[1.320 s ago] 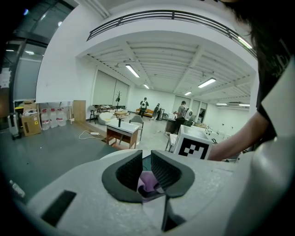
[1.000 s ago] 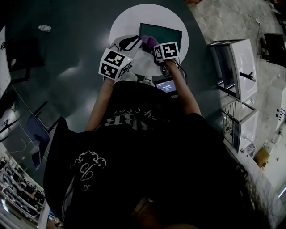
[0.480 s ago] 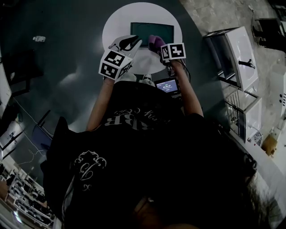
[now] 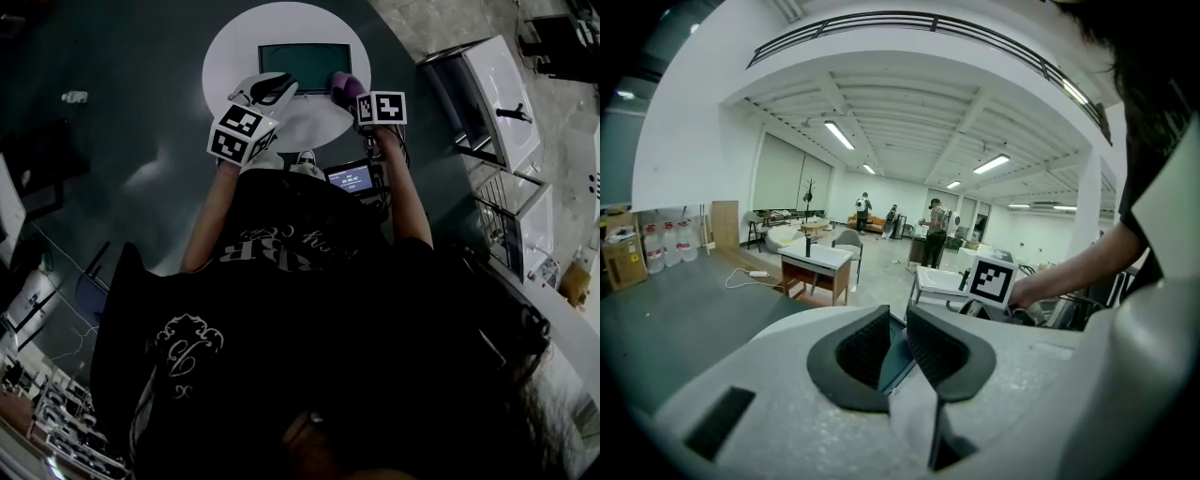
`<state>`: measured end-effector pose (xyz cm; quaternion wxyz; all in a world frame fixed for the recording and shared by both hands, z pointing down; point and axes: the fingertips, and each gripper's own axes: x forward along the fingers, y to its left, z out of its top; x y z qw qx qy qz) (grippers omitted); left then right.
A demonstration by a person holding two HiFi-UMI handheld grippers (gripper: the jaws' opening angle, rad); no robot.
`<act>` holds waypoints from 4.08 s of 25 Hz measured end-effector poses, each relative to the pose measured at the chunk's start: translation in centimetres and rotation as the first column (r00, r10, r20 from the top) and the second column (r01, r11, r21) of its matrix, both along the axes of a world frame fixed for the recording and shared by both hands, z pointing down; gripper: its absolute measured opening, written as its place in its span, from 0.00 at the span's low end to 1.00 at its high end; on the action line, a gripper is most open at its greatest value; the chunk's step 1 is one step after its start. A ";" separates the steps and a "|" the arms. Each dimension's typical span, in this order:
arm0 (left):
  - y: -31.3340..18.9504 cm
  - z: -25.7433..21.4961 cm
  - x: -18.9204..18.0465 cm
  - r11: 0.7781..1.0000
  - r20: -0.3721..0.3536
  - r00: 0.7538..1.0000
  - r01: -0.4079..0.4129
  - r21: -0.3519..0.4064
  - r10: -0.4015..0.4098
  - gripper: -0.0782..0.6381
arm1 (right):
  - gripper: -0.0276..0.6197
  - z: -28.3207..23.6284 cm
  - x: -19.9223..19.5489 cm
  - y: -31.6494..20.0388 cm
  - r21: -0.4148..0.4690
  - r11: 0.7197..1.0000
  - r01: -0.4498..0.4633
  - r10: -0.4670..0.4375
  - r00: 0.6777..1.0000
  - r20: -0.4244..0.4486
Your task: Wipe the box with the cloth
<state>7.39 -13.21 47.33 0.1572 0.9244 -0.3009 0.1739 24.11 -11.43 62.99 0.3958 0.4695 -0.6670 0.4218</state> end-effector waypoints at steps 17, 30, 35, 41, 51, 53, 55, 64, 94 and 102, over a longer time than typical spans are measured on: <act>1.4 -0.1 -0.6 0.999 0.005 0.999 0.051 0.005 -0.051 0.18 | 0.20 -2.9 -1.6 0.9 0.077 0.997 0.000 -0.004 0.998 0.058; 3.1 0.8 -4.7 0.984 0.019 0.984 0.177 -0.009 -0.177 0.18 | 0.20 -2.3 -12.4 3.7 0.058 0.931 0.360 -0.364 0.926 0.099; 3.8 1.2 -7.2 0.973 0.021 0.973 0.232 -0.020 -0.231 0.18 | 0.20 0.4 -17.3 4.7 0.004 0.868 0.497 -0.496 0.865 0.075; 4.5 1.5 -9.5 0.960 0.025 0.960 0.278 -0.026 -0.278 0.18 | 0.20 4.6 -19.6 4.6 -0.082 0.859 0.506 -0.504 0.863 0.044; 4.2 1.9 -11.8 0.953 0.032 0.954 0.299 -0.042 -0.298 0.18 | 0.20 6.6 -17.0 2.7 -0.147 0.900 0.411 -0.405 0.912 0.068; 3.8 1.9 -11.3 0.958 0.032 0.959 0.283 -0.042 -0.282 0.18 | 0.20 6.6 -15.6 2.6 -0.152 0.901 0.405 -0.401 0.914 0.061; 3.5 1.8 -10.5 0.965 0.029 0.965 0.260 -0.041 -0.259 0.18 | 0.20 6.5 -14.0 2.5 -0.160 0.907 0.391 -0.387 0.920 0.056; 2.2 1.7 -6.3 0.988 0.025 0.988 0.151 -0.042 -0.150 0.18 | 0.20 5.7 -8.6 2.8 -0.183 0.920 0.348 -0.334 0.937 0.100; 0.1 1.8 0.9 0.999 0.036 0.999 -0.016 -0.042 0.018 0.18 | 0.20 4.4 7.1 0.5 -0.188 0.968 0.165 -0.188 0.975 -0.114; -1.0 1.7 -0.9 0.999 0.033 0.999 0.031 -0.038 -0.030 0.18 | 0.20 4.3 6.6 -2.6 -0.189 0.965 0.180 -0.208 0.967 -0.145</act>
